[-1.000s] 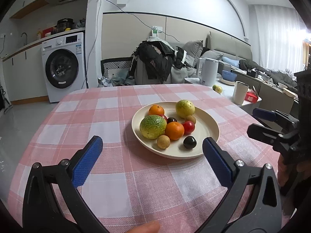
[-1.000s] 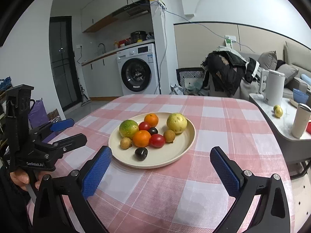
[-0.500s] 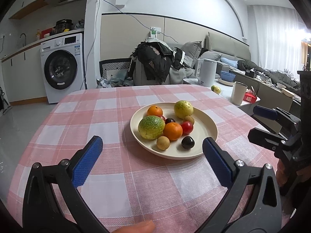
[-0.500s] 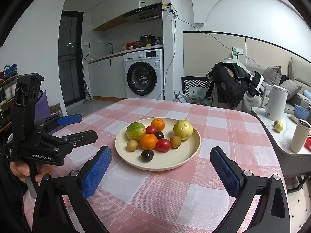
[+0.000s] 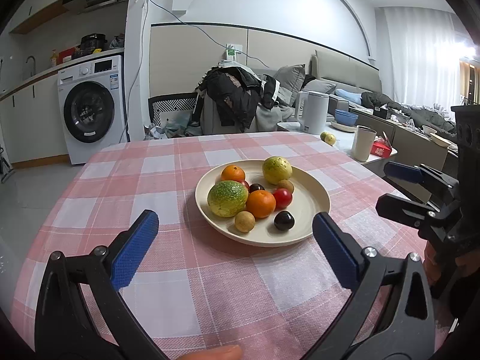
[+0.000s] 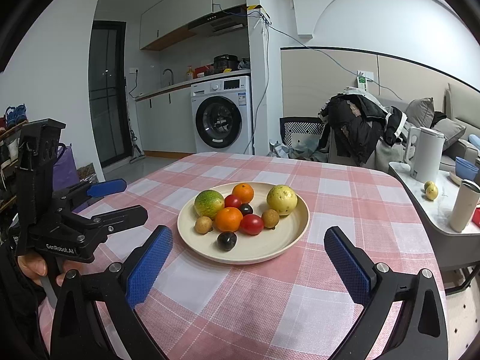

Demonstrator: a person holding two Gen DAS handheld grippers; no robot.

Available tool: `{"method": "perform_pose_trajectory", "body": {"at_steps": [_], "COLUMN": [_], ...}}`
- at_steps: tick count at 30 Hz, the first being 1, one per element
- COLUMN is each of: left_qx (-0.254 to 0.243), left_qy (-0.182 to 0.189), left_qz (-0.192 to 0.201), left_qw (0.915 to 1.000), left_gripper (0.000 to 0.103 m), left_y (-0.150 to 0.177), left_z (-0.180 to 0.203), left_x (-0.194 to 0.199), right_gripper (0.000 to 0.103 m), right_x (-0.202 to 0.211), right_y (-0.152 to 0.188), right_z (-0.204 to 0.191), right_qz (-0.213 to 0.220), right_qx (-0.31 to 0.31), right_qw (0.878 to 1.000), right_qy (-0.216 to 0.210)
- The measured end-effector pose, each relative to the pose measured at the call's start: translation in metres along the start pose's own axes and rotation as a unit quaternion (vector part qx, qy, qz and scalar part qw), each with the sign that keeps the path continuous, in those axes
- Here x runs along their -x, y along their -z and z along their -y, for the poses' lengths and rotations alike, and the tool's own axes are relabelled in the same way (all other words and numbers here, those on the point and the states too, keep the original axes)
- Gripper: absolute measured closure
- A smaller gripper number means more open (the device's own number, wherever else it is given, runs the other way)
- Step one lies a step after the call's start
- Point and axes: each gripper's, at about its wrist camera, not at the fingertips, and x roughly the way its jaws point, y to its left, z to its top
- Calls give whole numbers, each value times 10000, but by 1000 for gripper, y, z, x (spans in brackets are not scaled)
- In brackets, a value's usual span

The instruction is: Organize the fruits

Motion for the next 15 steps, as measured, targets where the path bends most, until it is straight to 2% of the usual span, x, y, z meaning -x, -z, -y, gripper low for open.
{"method": "perform_pose_trajectory", "body": {"at_steps": [15], "left_qx": [-42], "left_qy": [16], "left_qz": [5], "left_qw": [10000], "left_gripper": [1], "left_y": [1], "left_z": [2], "left_x": [0], "right_gripper": [0], "right_x": [0], "right_y": [0], "right_z": [1], "right_qz": [-1], "right_qx": [-2], "right_qw": [10000], "right_qy": [-1]}}
